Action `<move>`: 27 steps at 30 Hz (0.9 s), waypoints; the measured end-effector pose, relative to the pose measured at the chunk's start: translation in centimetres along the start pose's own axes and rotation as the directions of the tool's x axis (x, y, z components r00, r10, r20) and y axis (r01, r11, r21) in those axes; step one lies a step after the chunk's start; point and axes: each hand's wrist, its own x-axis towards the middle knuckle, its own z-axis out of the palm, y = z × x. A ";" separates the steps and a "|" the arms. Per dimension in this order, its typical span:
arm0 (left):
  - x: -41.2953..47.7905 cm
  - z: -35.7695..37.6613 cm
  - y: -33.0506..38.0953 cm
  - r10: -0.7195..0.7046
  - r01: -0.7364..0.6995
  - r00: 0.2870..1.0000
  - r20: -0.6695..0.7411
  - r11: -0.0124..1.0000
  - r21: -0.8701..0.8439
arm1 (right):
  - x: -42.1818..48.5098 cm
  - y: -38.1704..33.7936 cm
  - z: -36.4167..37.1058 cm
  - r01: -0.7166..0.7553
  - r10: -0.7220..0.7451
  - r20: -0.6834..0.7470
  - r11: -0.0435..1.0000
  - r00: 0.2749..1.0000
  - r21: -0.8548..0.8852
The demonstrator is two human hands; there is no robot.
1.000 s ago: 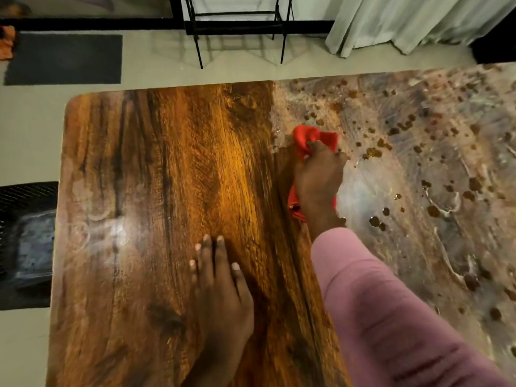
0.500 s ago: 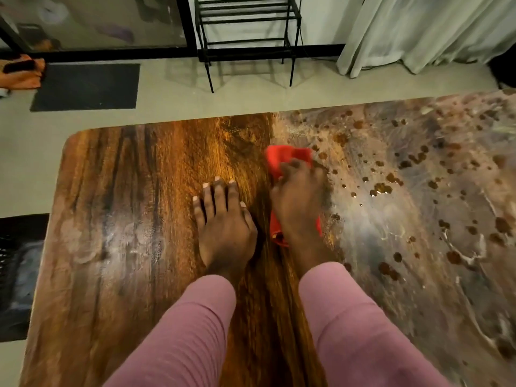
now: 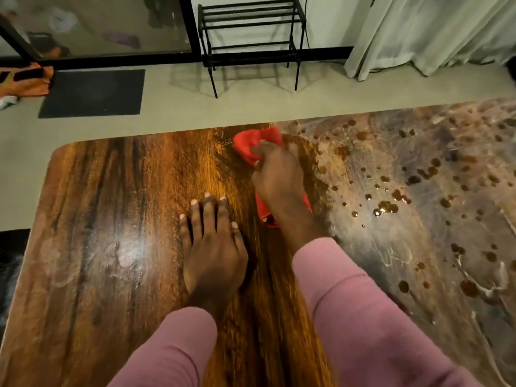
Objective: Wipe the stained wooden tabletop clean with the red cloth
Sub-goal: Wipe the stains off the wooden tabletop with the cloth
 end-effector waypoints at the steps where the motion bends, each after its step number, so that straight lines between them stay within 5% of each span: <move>1: 0.0 0.0 0.0 0.000 0.000 1.000 0.003 1.000 0.000 | -0.1 0.6 -0.2 0.097 -0.098 0.056 0.995 0.994 0.019; 4: 0.0 0.1 -0.1 0.010 -0.010 1.000 0.007 1.000 -0.008 | 1.6 3.6 -1.4 0.118 -0.117 0.030 0.993 0.993 -0.023; 7: 0.0 0.1 -0.2 0.017 -0.017 1.000 -0.001 1.000 -0.010 | 3.7 5.0 -2.0 -0.231 0.222 -0.153 0.972 0.963 -0.044; 10: 0.0 0.3 -0.2 0.015 -0.015 1.000 -0.001 1.000 0.002 | 4.9 2.9 -1.3 -0.372 0.360 -0.192 0.928 0.913 -0.025; 12: 0.0 0.3 -0.1 0.005 -0.005 1.000 0.010 1.000 0.020 | 4.8 0.9 -0.7 -0.317 0.310 -0.150 0.948 0.939 -0.029; 14: 0.0 0.3 -0.1 0.002 -0.002 1.000 0.010 0.999 0.032 | 4.4 -0.5 -0.1 -0.106 0.106 -0.015 0.994 0.994 -0.036; 17: 0.0 0.1 0.1 0.011 -0.011 1.000 -0.008 1.000 0.027 | 4.7 0.1 -0.3 0.118 -0.112 0.175 0.993 0.978 -0.027; 20: 0.0 0.1 0.0 0.029 -0.029 1.000 -0.010 1.000 0.008 | 5.7 3.7 -1.5 -0.139 0.138 -0.008 0.987 0.990 -0.084; 22: -0.1 0.2 -0.1 0.031 -0.031 0.999 -0.008 1.000 0.003 | 6.0 5.8 -2.6 -0.364 0.348 -0.196 0.930 0.917 -0.049; 24: 0.1 0.2 -0.2 0.034 -0.034 0.999 -0.013 0.999 -0.002 | 6.4 6.3 -2.7 -0.412 0.380 -0.231 0.905 0.896 -0.110; 27: 0.1 0.2 -0.4 0.040 -0.040 0.999 -0.009 0.999 -0.004 | 5.8 5.2 -2.1 -0.277 0.273 -0.061 0.959 0.960 -0.061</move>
